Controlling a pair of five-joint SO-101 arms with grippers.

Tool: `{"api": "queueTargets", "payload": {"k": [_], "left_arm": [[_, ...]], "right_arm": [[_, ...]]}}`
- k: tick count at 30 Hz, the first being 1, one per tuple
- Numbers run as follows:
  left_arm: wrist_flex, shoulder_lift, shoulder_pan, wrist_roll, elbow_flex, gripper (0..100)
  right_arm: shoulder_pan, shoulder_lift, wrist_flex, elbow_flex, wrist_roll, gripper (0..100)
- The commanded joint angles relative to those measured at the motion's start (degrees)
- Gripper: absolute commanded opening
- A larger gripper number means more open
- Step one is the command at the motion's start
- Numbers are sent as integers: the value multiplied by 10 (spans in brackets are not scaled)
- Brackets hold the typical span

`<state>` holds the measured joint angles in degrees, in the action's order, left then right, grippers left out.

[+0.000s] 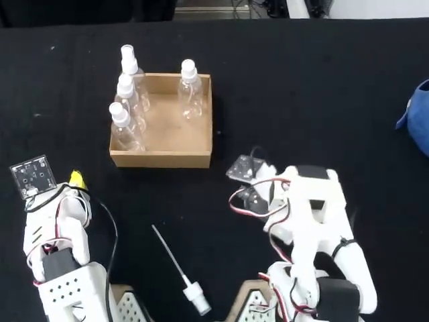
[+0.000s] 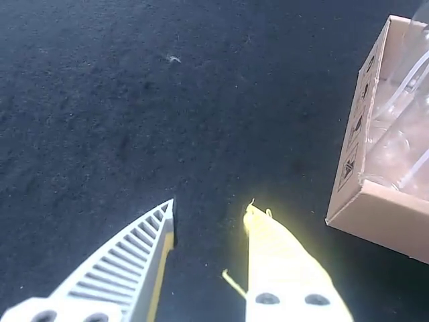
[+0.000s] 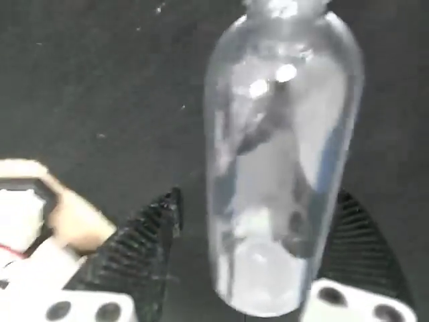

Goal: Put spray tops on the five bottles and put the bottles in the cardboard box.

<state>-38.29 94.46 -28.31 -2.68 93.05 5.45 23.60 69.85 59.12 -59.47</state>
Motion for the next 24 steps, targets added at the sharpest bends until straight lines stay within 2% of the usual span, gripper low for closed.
{"api": "queueTargets", "payload": {"k": [1, 4, 9, 11, 14, 17, 19, 24], "left_arm": [[11, 7, -1, -4, -4, 30], [11, 7, -1, -4, -4, 30], [11, 7, -1, -4, -4, 30], [11, 7, -1, -4, -4, 30], [11, 7, -1, -4, -4, 30], [11, 7, -1, -4, -4, 30], [10, 7, -1, -4, -4, 30], [10, 7, -1, -4, -4, 30]], "right_arm": [[11, 0, -71, 4, -8, 176], [11, 2, -76, -19, 24, 16], [12, 37, -41, -97, 159, 10], [12, 47, -43, -124, 235, 11], [16, 51, -83, -137, 349, 11], [14, 51, -127, -123, 431, 11], [12, 51, -146, -111, 455, 11], [15, 51, -171, -87, 460, 21]]}}
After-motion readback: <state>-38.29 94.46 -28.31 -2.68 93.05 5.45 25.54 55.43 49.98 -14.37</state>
